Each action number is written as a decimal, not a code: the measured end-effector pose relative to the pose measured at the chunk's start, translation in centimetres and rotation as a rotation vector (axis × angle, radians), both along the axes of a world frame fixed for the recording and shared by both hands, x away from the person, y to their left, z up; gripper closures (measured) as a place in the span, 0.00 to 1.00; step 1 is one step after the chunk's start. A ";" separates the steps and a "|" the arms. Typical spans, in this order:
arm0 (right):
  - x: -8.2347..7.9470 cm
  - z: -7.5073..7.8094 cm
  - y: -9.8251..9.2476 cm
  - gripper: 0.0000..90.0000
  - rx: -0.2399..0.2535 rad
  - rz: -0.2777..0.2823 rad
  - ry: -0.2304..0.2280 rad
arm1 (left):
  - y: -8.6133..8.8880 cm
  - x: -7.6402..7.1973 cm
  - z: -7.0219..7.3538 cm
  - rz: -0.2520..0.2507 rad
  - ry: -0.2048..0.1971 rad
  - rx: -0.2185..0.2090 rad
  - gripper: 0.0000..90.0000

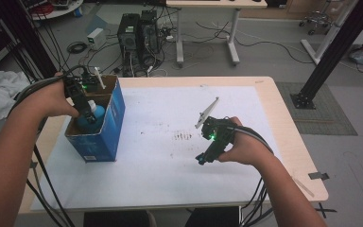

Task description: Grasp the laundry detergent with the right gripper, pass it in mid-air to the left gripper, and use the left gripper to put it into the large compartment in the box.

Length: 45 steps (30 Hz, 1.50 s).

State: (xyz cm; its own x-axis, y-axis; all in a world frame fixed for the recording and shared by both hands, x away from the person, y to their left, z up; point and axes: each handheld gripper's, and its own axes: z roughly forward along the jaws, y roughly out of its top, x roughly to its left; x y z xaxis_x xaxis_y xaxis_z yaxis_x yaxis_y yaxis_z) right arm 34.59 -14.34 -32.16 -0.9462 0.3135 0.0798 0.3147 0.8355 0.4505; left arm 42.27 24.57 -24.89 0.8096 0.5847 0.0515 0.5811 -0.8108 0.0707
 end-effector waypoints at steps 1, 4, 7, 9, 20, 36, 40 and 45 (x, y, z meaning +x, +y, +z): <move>0.1 0.2 0.0 0.14 0.005 0.001 -0.003 | 0.0 -0.1 0.3 0.000 -0.004 -0.001 0.23; 0.1 0.5 0.0 0.14 0.001 0.005 -0.006 | -0.1 -0.3 1.0 0.004 -0.017 0.006 0.22; 0.2 1.0 -0.1 0.14 -0.003 0.002 -0.009 | -0.3 -0.7 1.8 -0.006 -0.013 0.008 0.19; 0.3 1.2 -0.2 0.14 -0.002 0.001 -0.010 | -0.6 -0.9 2.2 -0.016 -0.015 -0.003 0.19; 0.9 2.3 -0.3 0.14 -0.026 0.003 -0.009 | -1.6 -1.8 5.0 -0.028 -0.030 -0.009 0.16; 1.4 3.6 0.2 0.14 -0.070 0.031 0.011 | -7.0 -2.9 5.5 -0.213 0.024 -0.022 0.08; 1.4 3.7 0.4 0.14 -0.093 0.034 0.018 | -8.6 -3.2 5.0 -0.291 0.050 -0.014 0.08; 1.6 3.7 0.6 0.14 -0.098 0.042 0.023 | -10.0 -3.2 4.1 -0.333 0.071 -0.022 0.07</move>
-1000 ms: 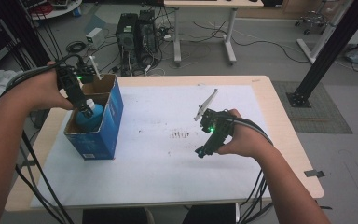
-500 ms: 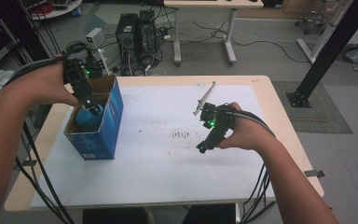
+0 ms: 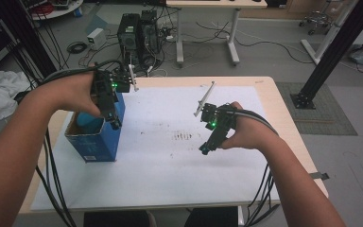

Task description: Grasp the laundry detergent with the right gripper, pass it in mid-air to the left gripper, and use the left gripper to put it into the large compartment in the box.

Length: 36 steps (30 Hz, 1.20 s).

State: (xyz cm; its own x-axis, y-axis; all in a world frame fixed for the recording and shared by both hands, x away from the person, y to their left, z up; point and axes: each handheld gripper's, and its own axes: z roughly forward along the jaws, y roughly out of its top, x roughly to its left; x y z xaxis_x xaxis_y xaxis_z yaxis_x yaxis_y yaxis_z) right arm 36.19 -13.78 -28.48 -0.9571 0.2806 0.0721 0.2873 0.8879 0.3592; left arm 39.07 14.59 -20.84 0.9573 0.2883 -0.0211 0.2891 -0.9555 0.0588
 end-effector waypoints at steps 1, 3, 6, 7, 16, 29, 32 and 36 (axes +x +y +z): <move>0.0 0.0 0.0 0.14 -0.005 -0.003 0.000 | -0.2 0.1 -0.2 -0.003 0.001 -0.003 0.07; 0.0 0.0 0.1 0.14 -0.006 0.003 0.002 | -0.6 0.1 -0.7 -0.011 0.013 -0.005 0.07; 0.0 -0.1 0.3 0.14 -0.030 0.005 0.004 | -1.2 0.2 -1.4 -0.029 0.018 -0.004 0.07; 0.1 -0.2 0.3 0.14 -0.029 0.005 0.003 | -1.3 0.2 -1.6 -0.027 0.022 -0.005 0.07; 0.3 -0.6 0.7 0.14 -0.044 0.022 0.010 | -2.6 0.4 -3.8 -0.077 0.037 -0.013 0.05; 0.6 -1.4 1.3 0.14 -0.066 0.031 0.020 | -3.7 0.4 -5.7 -0.121 0.051 -0.027 0.05; 0.6 -1.5 1.3 0.14 -0.066 0.030 0.021 | -3.9 0.4 -5.8 -0.126 0.057 -0.030 0.05; 0.6 -1.5 1.2 0.14 -0.068 0.027 0.023 | -4.1 0.4 -6.0 -0.131 0.056 -0.030 0.05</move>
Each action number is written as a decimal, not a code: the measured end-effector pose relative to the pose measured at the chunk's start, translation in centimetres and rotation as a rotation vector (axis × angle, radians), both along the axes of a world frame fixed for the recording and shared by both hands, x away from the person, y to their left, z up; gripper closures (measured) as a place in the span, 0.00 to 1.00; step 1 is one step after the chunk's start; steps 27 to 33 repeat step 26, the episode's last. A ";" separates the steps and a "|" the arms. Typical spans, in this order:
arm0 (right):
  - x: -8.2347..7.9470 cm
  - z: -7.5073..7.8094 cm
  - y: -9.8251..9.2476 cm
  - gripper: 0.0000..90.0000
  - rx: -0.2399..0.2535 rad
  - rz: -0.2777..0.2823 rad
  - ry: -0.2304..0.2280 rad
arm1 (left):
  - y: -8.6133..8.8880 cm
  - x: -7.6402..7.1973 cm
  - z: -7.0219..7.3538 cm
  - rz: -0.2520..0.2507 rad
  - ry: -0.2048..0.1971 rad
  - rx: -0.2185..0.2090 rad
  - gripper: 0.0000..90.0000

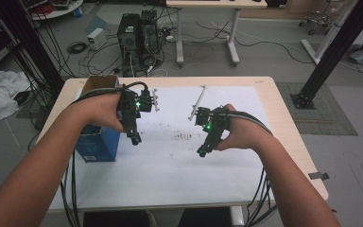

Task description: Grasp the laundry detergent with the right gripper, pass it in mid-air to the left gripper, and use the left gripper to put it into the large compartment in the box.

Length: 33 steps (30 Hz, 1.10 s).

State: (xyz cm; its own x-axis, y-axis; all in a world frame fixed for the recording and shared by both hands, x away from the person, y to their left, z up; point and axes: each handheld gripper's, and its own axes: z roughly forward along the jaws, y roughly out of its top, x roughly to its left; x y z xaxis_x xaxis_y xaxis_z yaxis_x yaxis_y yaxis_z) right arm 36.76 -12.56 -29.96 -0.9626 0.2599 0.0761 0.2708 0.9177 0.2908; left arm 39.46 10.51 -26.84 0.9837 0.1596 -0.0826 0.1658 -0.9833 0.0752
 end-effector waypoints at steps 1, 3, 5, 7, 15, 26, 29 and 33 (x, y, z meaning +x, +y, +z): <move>0.0 0.0 -0.1 0.14 0.000 0.000 -0.002 | -0.1 0.0 -0.1 -0.008 0.002 0.001 0.05; 0.1 -0.1 -0.2 0.14 0.001 -0.004 0.000 | -0.2 0.0 -0.2 -0.010 0.004 0.001 0.05; 0.1 -0.1 -0.3 0.14 -0.003 -0.005 0.000 | -0.3 0.0 -0.2 -0.013 0.001 0.000 0.05; 0.1 -0.1 -0.3 0.14 -0.007 -0.003 -0.002 | -0.3 0.0 -0.2 -0.012 0.006 -0.002 0.05; 0.3 0.0 -0.6 0.14 0.000 -0.015 0.000 | -0.3 0.1 -0.3 -0.010 0.011 -0.004 0.05; 0.4 0.0 -0.6 0.14 0.010 -0.014 -0.006 | -0.5 0.0 -0.3 -0.021 0.011 -0.006 0.05; 0.4 0.0 -0.6 0.14 0.010 -0.014 -0.006 | -0.5 0.0 -0.3 -0.021 0.011 -0.006 0.05; 0.4 0.0 -0.6 0.14 0.010 -0.014 -0.006 | -0.5 0.0 -0.3 -0.021 0.011 -0.006 0.05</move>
